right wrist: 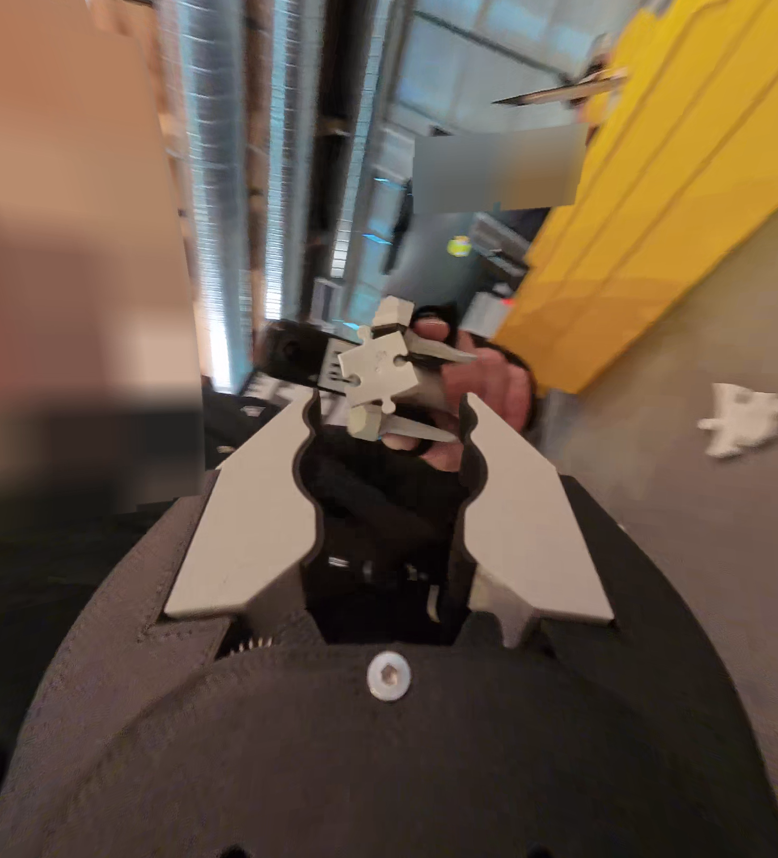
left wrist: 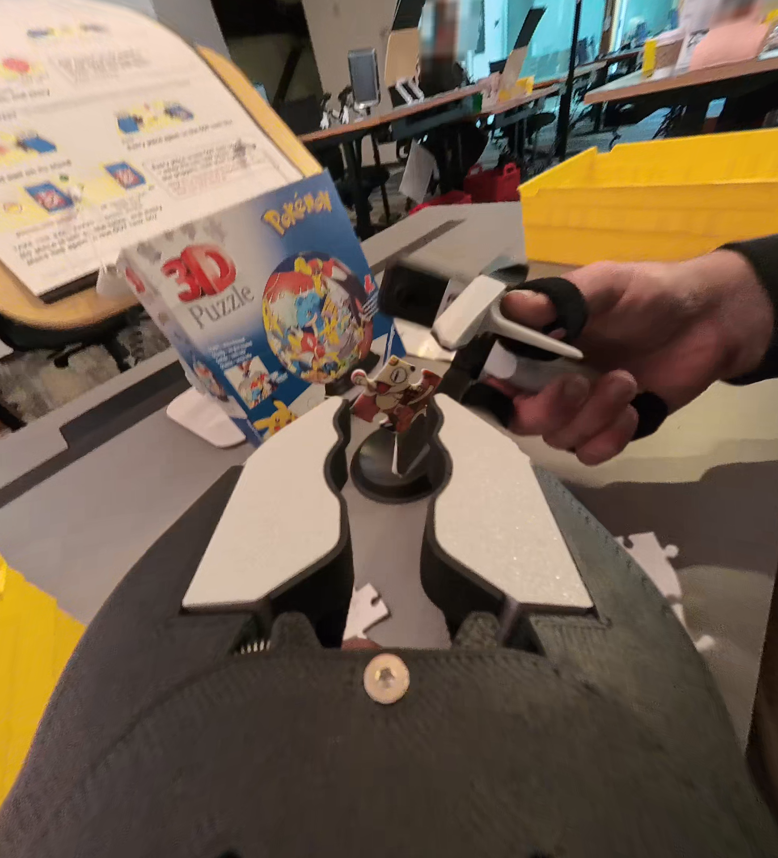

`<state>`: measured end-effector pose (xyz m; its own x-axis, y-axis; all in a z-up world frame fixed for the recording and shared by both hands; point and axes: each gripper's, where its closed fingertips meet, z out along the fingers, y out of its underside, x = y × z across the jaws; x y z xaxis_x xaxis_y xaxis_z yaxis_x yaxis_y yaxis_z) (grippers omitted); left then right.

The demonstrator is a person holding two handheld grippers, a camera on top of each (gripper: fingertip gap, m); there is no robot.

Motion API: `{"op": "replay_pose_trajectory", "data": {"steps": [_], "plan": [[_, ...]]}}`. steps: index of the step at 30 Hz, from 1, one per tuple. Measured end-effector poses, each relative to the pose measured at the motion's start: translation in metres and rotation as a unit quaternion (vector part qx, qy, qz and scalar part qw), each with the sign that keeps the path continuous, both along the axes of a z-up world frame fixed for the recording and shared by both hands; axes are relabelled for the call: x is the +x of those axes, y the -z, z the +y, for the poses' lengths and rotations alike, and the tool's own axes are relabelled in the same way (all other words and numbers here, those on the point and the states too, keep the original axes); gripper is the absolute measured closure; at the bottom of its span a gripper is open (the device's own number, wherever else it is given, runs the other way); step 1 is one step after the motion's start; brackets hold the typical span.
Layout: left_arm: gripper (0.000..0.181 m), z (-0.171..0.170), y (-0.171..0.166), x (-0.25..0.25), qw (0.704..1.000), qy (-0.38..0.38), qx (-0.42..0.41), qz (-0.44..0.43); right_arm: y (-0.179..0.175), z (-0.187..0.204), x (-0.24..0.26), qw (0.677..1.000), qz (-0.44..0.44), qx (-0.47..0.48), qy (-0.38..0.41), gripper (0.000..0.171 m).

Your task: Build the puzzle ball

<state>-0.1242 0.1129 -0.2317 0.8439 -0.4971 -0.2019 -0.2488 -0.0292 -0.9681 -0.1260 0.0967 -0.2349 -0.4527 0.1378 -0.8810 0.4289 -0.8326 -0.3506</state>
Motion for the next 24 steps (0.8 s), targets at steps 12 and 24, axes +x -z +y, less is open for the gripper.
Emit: {"op": "replay_pose_trajectory", "data": {"steps": [12,24], "plan": [[0.171,0.001,-0.033,0.031,0.993,0.07,0.09,0.037,-0.054,0.005,0.023,0.987,0.149,-0.067,-0.008,0.17],[0.162,0.014,0.015,0.024,0.992,0.096,-0.065,-0.056,-0.011,0.04,0.015,0.992,0.018,0.071,0.105,0.17]]}}
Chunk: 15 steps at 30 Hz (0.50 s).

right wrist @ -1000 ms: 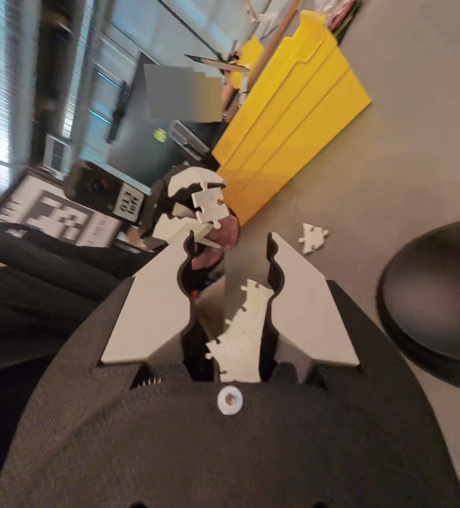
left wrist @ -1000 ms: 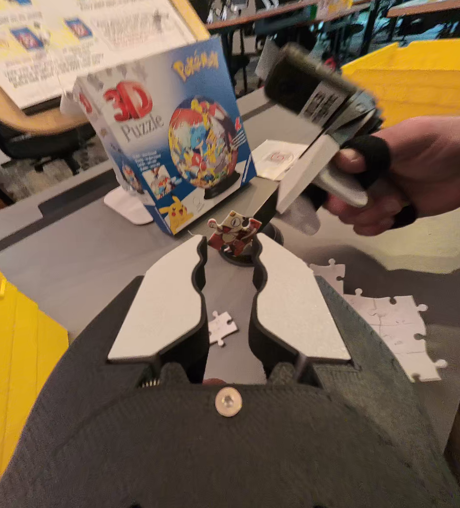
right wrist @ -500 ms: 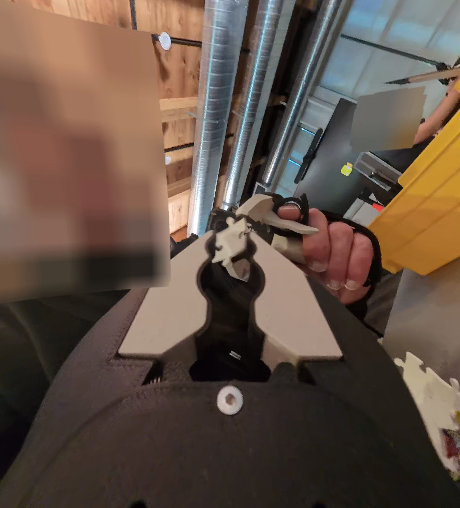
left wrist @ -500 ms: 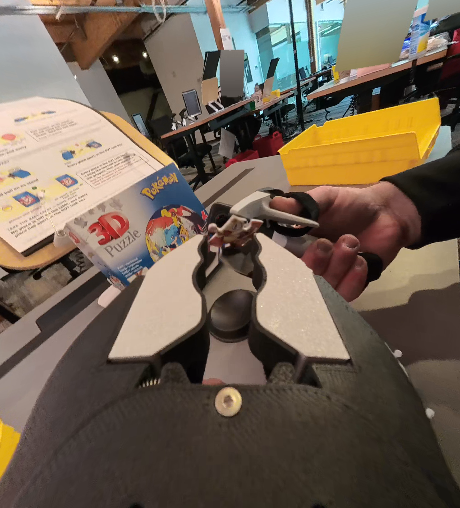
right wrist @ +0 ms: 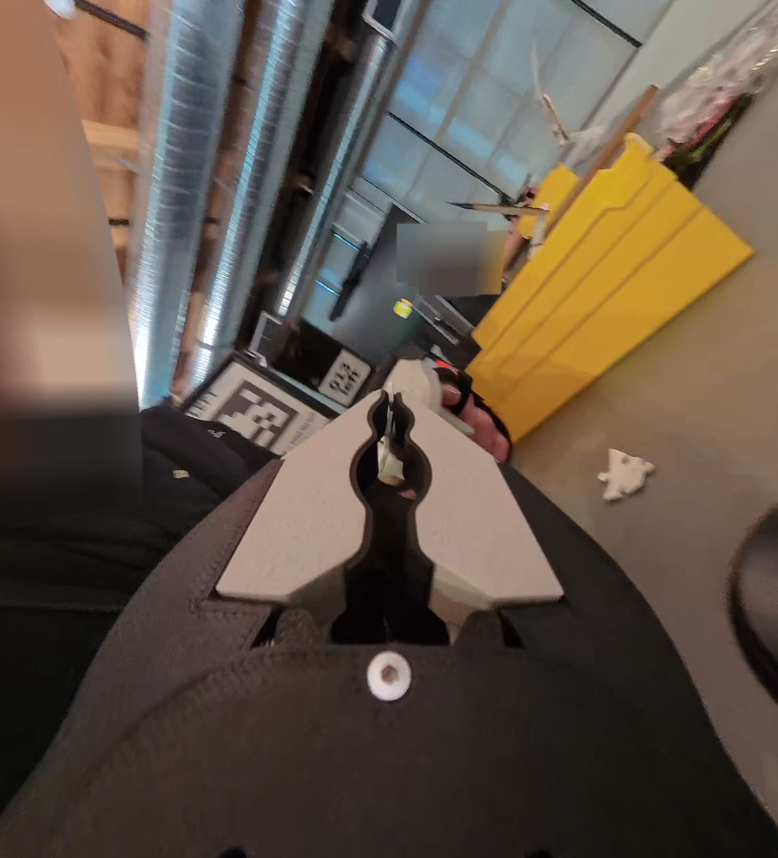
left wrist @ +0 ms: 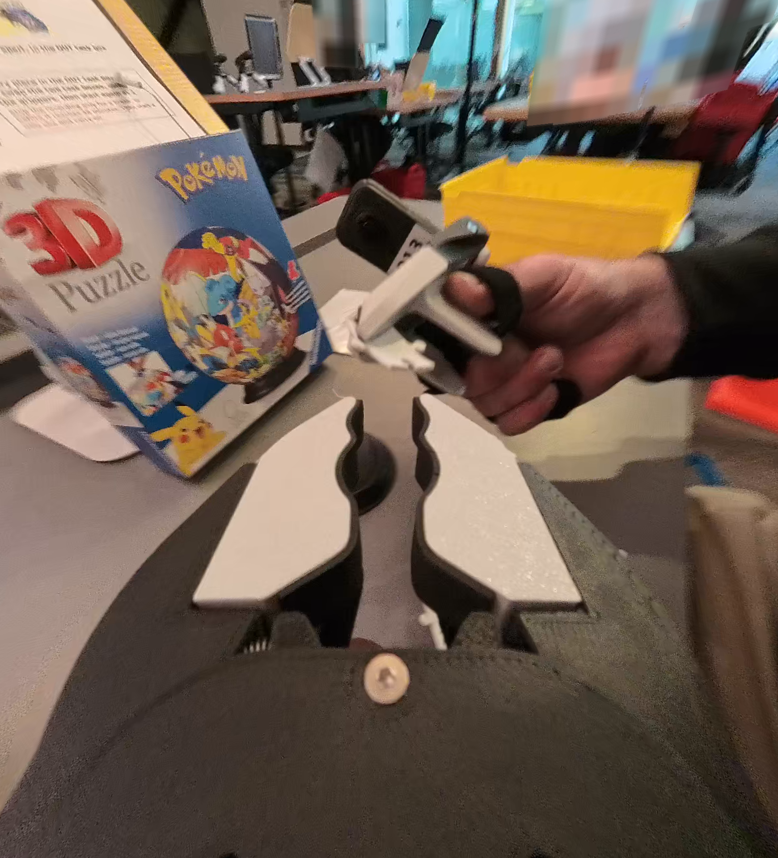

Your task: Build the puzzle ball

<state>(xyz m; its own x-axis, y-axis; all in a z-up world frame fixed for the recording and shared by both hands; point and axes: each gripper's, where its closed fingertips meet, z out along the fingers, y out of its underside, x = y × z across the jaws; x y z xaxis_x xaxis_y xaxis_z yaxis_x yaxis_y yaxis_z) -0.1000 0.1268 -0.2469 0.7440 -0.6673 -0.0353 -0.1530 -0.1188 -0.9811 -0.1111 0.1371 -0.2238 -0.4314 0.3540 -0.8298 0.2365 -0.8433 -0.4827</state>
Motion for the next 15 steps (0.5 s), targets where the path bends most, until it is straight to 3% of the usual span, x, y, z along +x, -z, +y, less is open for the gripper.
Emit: {"op": "replay_pose_trajectory", "data": {"steps": [3,7,9,15], "plan": [[0.155,0.001,-0.004,0.0,0.991,0.035,-0.084,-0.099,0.008,0.003,0.002,0.998,-0.037,0.053,0.014,0.17],[0.159,0.0,0.006,0.011,0.965,0.085,-0.182,-0.166,0.013,-0.005,0.001,0.992,-0.066,0.109,0.002,0.17],[0.173,-0.003,0.008,0.017,0.953,0.107,-0.209,-0.193,0.014,-0.007,-0.001,0.989,-0.075,0.124,0.007,0.17],[0.18,-0.003,0.004,0.013,0.924,0.116,-0.244,-0.271,0.008,-0.011,-0.002,0.988,-0.074,0.138,0.001,0.167]]}}
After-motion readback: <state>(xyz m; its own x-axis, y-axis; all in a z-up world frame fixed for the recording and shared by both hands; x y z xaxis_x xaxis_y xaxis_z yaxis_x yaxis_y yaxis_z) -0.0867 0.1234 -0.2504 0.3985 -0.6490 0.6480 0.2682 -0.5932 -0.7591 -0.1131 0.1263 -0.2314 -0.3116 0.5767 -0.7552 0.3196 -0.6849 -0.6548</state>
